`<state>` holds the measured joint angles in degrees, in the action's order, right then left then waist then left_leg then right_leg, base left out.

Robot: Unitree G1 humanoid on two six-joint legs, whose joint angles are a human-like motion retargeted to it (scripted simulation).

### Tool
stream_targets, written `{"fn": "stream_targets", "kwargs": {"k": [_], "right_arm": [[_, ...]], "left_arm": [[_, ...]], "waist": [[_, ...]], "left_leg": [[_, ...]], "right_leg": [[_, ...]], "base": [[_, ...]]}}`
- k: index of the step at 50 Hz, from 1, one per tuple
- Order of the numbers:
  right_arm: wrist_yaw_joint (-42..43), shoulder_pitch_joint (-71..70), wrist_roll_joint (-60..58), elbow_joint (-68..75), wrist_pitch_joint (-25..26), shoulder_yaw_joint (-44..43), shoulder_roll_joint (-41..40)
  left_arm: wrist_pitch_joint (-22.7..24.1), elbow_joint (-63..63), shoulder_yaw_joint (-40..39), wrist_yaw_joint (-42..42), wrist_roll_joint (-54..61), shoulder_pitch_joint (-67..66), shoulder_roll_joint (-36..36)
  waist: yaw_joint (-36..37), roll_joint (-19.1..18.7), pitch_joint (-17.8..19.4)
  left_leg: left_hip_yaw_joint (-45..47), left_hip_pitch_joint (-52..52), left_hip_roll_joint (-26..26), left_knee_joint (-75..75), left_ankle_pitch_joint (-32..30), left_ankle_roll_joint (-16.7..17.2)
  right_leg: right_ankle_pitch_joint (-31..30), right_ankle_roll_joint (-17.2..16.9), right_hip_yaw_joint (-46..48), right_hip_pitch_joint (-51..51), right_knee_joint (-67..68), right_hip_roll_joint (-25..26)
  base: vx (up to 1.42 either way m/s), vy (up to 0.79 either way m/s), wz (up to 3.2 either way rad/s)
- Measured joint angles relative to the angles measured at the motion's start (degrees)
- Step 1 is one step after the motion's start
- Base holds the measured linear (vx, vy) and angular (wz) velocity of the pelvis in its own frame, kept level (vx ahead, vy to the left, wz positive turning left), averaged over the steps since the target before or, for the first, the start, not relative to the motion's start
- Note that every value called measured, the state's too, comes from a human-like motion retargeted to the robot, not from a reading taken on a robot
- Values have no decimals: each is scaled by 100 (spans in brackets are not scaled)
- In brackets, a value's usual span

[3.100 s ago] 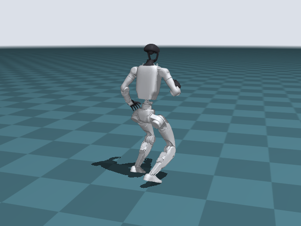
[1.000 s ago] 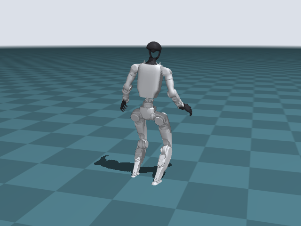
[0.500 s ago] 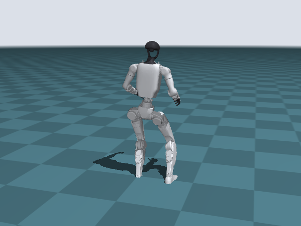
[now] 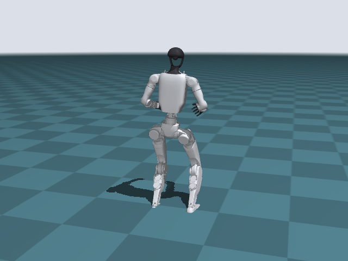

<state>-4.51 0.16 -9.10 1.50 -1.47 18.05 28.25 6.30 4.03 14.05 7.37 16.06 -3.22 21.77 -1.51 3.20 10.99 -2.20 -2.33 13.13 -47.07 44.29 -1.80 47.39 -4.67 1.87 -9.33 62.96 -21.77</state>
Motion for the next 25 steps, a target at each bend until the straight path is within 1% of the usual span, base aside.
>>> {"fn": "stream_targets", "kwargs": {"k": [13, 25], "right_arm": [[-103, -172, 415, 64, 12, 250, -176], [-100, -194, 594, 68, -33, 302, -283]], "left_arm": [[2, 45, 5, -28, 342, -46, 65], [64, 48, -92, -134, 361, -118, 57]], "waist": [[141, -374, -105], [207, -529, -193]], "left_leg": [[-91, -287, -572, -511, 74, 206], [-95, -492, -835, -752, 122, 287]], "right_leg": [[13, 219, 290, 73, -220, 580], [20, 284, 376, -10, -261, 829]], "base": [[0, -7, 0], [0, 0, 0]]}}
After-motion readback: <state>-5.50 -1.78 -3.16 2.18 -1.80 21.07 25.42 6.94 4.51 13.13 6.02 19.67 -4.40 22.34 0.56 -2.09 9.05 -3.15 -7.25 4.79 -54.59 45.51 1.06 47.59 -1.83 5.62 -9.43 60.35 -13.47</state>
